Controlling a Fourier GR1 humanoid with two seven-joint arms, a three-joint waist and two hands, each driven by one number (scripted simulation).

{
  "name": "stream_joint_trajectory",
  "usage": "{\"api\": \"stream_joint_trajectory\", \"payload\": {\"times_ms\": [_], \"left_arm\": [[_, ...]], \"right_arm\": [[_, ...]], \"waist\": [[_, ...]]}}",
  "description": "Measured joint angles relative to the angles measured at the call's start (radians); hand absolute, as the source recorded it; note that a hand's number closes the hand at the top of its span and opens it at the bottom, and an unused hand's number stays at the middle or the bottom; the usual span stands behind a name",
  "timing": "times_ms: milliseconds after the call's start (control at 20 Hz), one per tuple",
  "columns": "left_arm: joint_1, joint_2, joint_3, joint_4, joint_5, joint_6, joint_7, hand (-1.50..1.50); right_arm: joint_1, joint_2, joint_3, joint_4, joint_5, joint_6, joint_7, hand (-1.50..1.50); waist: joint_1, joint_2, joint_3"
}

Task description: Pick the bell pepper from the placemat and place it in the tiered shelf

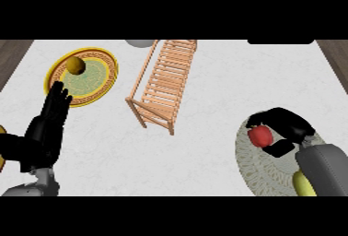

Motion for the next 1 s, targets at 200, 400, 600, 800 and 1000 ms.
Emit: {"api": "stream_joint_trajectory", "payload": {"times_ms": [200, 400, 600, 800, 1000], "left_arm": [[0.001, -0.013, -0.004, -0.007, -0.011, 0.004, 0.004, 0.00], [-0.008, -0.007, 0.012, -0.003, -0.007, -0.008, 0.009, 0.00], [-0.031, 0.006, 0.015, 0.007, -0.003, -0.021, 0.021, 0.00], [-0.041, 0.005, 0.017, 0.012, 0.000, -0.024, 0.023, 0.00], [-0.029, 0.009, 0.028, 0.004, 0.003, -0.026, 0.024, 0.00]], "right_arm": [[0.007, -0.008, -0.003, 0.015, 0.043, -0.085, -0.069, 1.50], [0.004, 0.003, -0.004, 0.018, 0.068, -0.144, -0.126, 1.50], [-0.051, -0.014, 0.096, 0.017, 0.118, -0.163, -0.287, 1.50], [-0.116, -0.029, 0.194, 0.029, 0.143, -0.147, -0.473, 1.50], [-0.165, -0.050, 0.201, 0.018, 0.101, -0.093, -0.570, 1.50]], "waist": [[-0.001, -0.001, 0.000], [-0.001, 0.000, 0.000], [0.013, 0.004, 0.001], [0.023, 0.005, 0.001], [0.011, 0.002, 0.000]]}}
